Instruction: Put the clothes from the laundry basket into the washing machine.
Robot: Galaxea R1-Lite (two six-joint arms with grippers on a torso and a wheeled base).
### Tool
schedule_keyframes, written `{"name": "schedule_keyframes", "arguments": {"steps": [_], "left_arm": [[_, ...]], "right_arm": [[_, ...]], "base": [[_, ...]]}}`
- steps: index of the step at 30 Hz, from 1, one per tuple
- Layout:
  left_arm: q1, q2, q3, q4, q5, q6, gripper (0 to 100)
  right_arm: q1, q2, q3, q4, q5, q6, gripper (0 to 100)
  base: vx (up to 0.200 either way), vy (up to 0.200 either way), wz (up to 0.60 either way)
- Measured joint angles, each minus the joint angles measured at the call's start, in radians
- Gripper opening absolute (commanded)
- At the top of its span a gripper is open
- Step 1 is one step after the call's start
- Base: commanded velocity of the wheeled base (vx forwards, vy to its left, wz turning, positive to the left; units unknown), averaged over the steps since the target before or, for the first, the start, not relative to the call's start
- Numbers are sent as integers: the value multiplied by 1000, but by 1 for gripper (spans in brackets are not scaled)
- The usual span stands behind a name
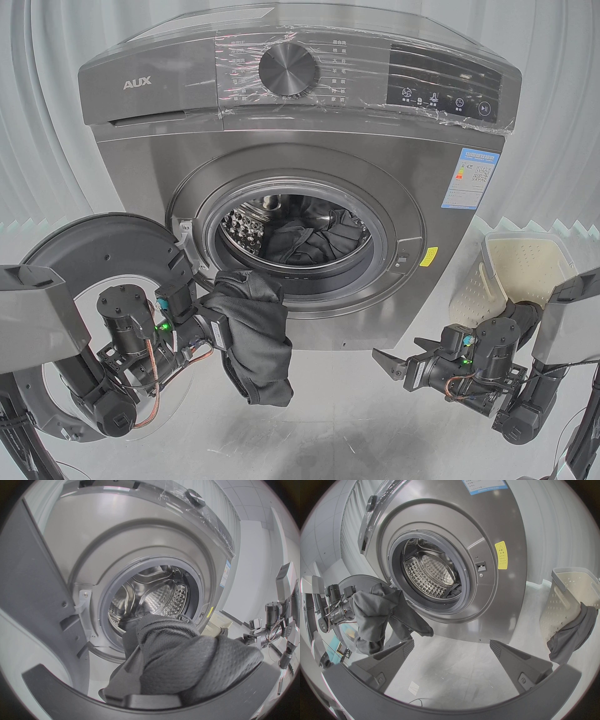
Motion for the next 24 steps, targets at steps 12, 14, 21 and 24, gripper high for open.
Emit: {"name": "schedule_keyframes", "arguments": {"steps": [12, 14, 21, 24], "left_arm": [[-45, 30, 4, -1, 5, 2, 0], [-51, 33, 4, -2, 11, 1, 0], [-64, 38, 5, -2, 14, 1, 0], [-72, 43, 8, -2, 14, 0, 0]], "right_arm": [[7, 18, -1, -1, 0, 1, 100], [7, 19, -1, -1, 0, 1, 100], [12, 21, 0, -2, 0, 1, 100], [13, 21, 1, -2, 0, 1, 100]], "base": [[100, 0, 0], [0, 0, 0], [57, 0, 0], [200, 0, 0]]}}
